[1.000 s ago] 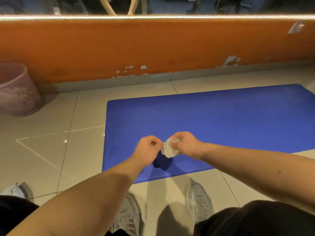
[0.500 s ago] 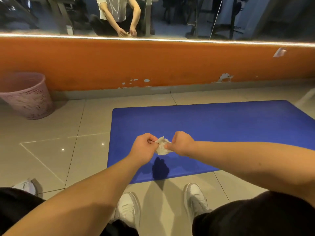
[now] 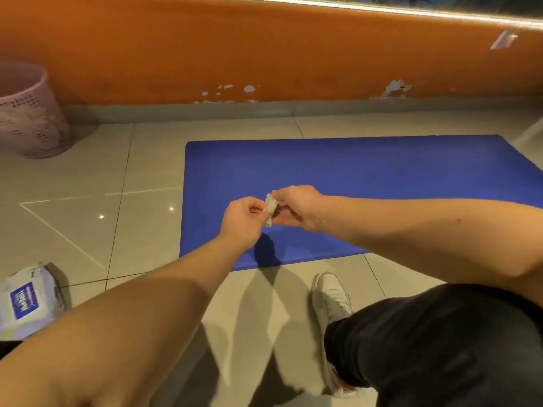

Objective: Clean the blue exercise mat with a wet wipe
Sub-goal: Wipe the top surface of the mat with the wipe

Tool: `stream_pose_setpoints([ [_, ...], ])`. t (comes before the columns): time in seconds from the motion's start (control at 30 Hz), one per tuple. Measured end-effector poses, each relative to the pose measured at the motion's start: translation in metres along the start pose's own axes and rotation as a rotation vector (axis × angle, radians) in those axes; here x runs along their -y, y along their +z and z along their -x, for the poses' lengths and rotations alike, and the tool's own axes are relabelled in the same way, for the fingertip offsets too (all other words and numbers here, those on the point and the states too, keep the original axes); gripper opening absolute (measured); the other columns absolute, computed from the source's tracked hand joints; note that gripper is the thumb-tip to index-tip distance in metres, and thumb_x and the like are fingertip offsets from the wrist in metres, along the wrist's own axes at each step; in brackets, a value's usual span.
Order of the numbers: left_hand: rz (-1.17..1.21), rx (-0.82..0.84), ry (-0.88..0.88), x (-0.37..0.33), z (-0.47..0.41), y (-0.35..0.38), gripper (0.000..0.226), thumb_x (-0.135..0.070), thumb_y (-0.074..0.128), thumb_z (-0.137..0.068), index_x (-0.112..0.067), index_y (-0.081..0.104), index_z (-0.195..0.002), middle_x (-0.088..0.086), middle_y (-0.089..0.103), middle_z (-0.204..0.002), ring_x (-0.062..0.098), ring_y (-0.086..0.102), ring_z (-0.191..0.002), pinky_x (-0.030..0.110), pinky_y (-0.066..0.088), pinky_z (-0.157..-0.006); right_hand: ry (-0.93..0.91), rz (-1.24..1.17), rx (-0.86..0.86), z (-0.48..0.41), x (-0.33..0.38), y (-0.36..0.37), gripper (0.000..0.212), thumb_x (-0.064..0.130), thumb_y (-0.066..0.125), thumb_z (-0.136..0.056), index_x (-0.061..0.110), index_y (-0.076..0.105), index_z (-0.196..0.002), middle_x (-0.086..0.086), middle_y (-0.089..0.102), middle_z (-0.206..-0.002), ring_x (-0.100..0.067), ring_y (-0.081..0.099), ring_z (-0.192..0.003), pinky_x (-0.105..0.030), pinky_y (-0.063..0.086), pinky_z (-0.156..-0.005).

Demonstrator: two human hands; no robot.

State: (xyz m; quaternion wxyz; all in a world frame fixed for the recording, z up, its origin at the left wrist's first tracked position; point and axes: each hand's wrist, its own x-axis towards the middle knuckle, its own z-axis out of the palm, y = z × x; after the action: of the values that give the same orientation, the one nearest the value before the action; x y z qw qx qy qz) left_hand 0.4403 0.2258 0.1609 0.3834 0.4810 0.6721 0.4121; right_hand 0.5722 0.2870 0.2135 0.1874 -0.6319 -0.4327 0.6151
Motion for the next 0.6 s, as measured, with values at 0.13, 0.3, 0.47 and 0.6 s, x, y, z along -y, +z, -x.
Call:
stream_pose_setpoints([
  [0.13,0.039,0.006,-0.028,0.022,0.003,-0.005,0.016,-0.028,0.076,-0.089,-0.013,0.072,-0.091,0.001,0.073,-0.088,0.019,0.070,-0.085,0.036,0.058,-0.083,0.045,-0.012,0.048,-0.010,-0.013,0.020,0.023,0.014,0.071,-0.093,0.002,0.069,-0.112,-0.016,0.075,-0.107,-0.030,0.076,-0.091,-0.039,0.064,-0.078],
  [0.3,0.033,0.006,-0.013,0.032,0.006,-0.019,0.020,-0.026,0.080,-0.084,-0.012,0.072,-0.095,0.000,0.072,-0.086,0.016,0.069,-0.081,0.032,0.059,-0.078,0.065,0.045,-0.029,-0.007,-0.017,0.041,0.021,0.006,0.069,-0.093,0.003,0.067,-0.114,-0.015,0.073,-0.106,-0.028,0.077,-0.084,-0.037,0.064,-0.078],
  [0.47,0.038,0.018,-0.034,0.036,0.011,-0.037,0.011,-0.016,0.078,-0.084,-0.016,0.068,-0.088,0.002,0.071,-0.080,0.023,0.069,-0.077,0.037,0.059,-0.075,0.077,-0.026,0.043,0.010,-0.012,0.055,0.018,0.010,0.064,-0.098,0.003,0.067,-0.114,-0.016,0.073,-0.105,-0.029,0.076,-0.089,-0.037,0.062,-0.083],
  [0.6,0.092,0.056,-0.025,0.036,0.003,-0.045,0.013,-0.009,0.077,-0.084,-0.018,0.068,-0.085,0.005,0.071,-0.079,0.025,0.069,-0.074,0.039,0.060,-0.076,0.034,-0.016,-0.046,0.010,-0.008,0.064,0.017,-0.002,0.060,-0.097,0.004,0.064,-0.112,-0.017,0.071,-0.109,-0.031,0.076,-0.088,-0.038,0.063,-0.082],
])
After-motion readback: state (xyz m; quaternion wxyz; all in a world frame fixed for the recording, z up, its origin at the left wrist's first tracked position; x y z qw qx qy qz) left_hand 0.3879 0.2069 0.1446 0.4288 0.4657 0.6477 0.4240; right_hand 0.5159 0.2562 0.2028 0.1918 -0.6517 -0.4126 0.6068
